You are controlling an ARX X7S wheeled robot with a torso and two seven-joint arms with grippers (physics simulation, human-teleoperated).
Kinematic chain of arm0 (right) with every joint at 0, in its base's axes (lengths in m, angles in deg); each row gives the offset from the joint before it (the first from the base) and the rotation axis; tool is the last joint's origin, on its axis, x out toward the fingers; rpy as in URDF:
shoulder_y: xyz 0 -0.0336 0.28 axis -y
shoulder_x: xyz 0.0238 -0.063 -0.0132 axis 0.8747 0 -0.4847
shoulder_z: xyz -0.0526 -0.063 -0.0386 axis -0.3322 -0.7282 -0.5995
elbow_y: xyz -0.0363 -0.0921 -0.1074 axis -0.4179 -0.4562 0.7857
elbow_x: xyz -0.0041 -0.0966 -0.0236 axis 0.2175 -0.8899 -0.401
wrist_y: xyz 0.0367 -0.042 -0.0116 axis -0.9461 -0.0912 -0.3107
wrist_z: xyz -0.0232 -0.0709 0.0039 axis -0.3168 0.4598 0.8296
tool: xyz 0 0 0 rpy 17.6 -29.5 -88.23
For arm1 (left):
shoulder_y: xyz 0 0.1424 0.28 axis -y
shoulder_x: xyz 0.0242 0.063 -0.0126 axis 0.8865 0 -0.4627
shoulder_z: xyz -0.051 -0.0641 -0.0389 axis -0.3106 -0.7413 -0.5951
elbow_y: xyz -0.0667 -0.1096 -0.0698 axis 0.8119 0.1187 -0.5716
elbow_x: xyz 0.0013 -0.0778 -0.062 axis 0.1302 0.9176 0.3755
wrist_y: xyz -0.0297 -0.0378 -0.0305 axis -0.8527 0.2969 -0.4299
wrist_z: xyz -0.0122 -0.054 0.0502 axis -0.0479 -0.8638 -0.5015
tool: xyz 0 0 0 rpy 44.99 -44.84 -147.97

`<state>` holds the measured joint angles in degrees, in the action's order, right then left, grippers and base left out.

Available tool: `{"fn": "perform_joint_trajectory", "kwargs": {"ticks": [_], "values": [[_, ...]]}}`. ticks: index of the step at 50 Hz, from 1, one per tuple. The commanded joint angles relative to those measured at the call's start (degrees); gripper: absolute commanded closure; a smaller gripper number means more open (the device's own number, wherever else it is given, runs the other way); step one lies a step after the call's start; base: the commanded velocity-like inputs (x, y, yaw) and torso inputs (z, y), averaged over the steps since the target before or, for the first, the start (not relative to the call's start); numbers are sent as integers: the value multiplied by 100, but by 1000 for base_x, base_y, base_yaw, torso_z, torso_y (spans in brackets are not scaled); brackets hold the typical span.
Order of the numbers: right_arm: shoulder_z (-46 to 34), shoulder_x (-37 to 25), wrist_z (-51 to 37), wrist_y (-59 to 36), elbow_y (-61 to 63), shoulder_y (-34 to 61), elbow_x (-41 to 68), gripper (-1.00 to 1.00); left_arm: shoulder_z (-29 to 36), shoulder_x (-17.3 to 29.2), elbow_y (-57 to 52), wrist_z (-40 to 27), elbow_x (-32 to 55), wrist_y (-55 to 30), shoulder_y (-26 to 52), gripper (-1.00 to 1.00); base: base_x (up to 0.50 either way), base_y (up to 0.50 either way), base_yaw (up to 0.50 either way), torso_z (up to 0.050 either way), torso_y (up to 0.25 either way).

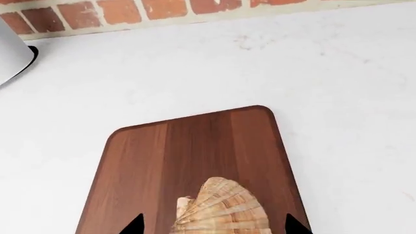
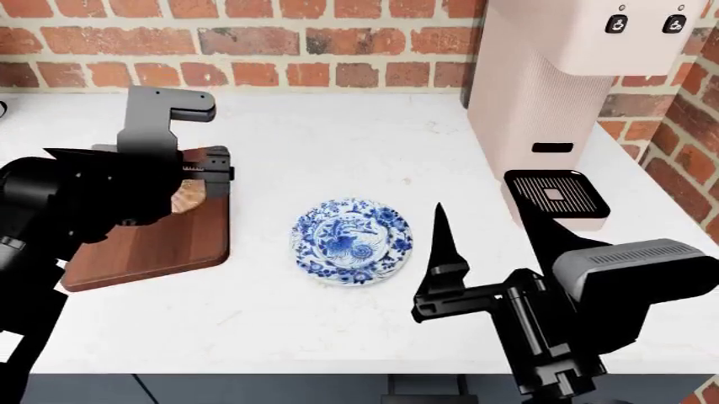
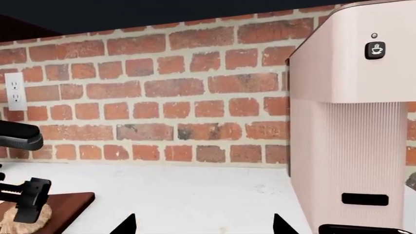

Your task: Pick the scallop from the plate and place it on the cutting board. Then pick the condiment bottle from the cabinet and place it next to the cutting board.

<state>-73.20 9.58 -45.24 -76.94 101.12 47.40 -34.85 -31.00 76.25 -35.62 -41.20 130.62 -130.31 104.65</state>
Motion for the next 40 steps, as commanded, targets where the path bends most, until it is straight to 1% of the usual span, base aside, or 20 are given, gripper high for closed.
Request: {"fn": "perform_joint_trajectory", "kwargs": {"ticks": [1, 10, 20, 23, 26, 29, 32, 35, 37, 38, 40], "values": [[-16, -8, -14, -2, 12, 6, 7, -100, -28, -15, 40, -53, 54, 28, 0, -100, 0, 0, 0, 0, 0], [-44, -4, -9, -11, 3, 27, 4, -100, -43, 31, -132, -94, 75, 22, -18, -100, 0, 0, 0, 0, 0], [-43, -16, -12, 2, 8, 28, 19, -100, -162, 142, -626, -293, 191, 25, -33, -100, 0, 0, 0, 0, 0], [-39, -18, -10, 13, 1, 27, 24, -100, -329, 267, -1050, -511, 198, 249, -53, -100, 0, 0, 0, 0, 0], [-35, -20, -9, 25, -2, 24, 30, -100, -672, 463, -1852, -695, 272, 727, -169, -100, 0, 0, 0, 0, 0], [-19, -35, -22, 32, 18, 16, 47, -100, -831, 502, -2291, -847, 168, 1127, -272, -100, 0, 0, 0, 0, 0], [21, -73, -64, 26, 92, 20, 86, -100, -939, 423, -2395, -823, 171, 1363, -319, -100, 0, 0, 0, 0, 0], [72, -108, -122, -12, 193, 69, 181, -100, -1039, 245, -2182, -662, 140, 1653, -336, -100, 0, 0, 0, 0, 0], [119, -160, -288, -226, 367, 286, 387, -100, -1017, 16, -1739, -638, 143, 1616, -227, -100, 0, 0, 0, 0, 0], [150, -202, -434, -432, 499, 512, 574, -100, -1007, -181, -1329, -611, 89, 1682, -170, -100, 0, 0, 0, 0, 0], [222, -266, -749, -843, 701, 1037, 1044, -100, -1132, -568, -508, -628, 13, 2021, -116, -100, 0, 0, 0, 0, 0]]}}
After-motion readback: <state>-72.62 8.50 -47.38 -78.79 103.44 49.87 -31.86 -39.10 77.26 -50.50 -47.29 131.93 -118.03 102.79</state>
